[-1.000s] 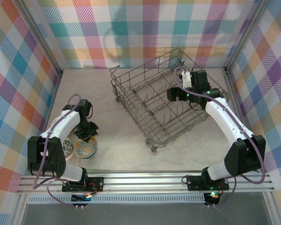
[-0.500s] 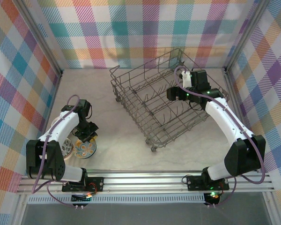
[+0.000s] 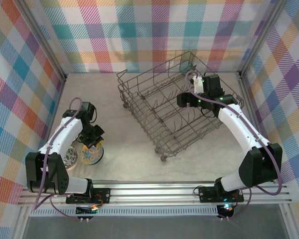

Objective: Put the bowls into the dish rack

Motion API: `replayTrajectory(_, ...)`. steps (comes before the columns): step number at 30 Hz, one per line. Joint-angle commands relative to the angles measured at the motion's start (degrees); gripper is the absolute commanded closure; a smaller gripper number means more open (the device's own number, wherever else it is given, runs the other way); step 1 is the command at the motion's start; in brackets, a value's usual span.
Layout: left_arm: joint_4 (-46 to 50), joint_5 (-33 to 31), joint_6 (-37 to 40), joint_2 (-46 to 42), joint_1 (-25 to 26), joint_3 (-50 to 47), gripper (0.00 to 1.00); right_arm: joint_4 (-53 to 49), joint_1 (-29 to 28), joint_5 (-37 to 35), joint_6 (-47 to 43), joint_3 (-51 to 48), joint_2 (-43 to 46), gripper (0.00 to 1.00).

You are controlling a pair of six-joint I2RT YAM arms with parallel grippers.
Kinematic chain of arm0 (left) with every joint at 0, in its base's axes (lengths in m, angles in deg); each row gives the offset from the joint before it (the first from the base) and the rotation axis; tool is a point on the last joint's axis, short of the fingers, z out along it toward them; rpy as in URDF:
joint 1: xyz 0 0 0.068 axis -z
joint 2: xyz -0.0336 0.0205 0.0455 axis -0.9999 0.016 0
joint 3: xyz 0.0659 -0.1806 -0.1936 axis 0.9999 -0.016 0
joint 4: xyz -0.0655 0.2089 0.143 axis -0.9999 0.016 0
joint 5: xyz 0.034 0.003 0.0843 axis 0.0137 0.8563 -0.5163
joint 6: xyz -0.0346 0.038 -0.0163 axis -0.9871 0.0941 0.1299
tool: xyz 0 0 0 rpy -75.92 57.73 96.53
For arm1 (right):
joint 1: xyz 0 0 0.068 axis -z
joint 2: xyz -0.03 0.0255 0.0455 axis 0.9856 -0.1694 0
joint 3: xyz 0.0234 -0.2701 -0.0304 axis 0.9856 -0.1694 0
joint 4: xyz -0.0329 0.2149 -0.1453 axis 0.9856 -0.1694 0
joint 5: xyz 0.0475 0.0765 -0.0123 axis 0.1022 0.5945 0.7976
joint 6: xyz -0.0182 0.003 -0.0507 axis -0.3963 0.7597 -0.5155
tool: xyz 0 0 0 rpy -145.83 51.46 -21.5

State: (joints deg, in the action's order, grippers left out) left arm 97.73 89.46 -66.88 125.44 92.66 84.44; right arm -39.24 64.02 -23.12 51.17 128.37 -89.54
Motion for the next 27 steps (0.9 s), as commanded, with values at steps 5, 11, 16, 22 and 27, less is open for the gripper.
replayTrajectory(5, -2.18, 3.41, -1.56, -1.93, -0.72, 3.39, 1.0, 1.15, -0.38, 2.03, 0.47, 0.62, -0.47, 0.07)
replayTrajectory(11, -1.77, 3.76, -3.1, -4.88, -0.65, 3.43, 1.0, 0.25, -0.37, 2.51, -0.78, 2.36, -0.81, 0.07)
replayTrajectory(16, -1.21, 2.52, -4.53, -8.64, -0.67, 4.74, 1.0, 1.87, -0.37, 4.83, -2.08, 2.91, -0.13, 0.06)
replayTrajectory(22, -1.56, 1.68, -5.81, -10.95, -0.67, 7.97, 1.0, 0.14, -0.38, 6.57, -3.17, 6.04, -1.24, 0.06)
replayTrajectory(27, -5.2, 3.58, -9.39, -12.47, -0.59, 12.77, 1.0, 0.03, -0.35, 8.32, -3.21, 7.14, -1.33, 0.07)
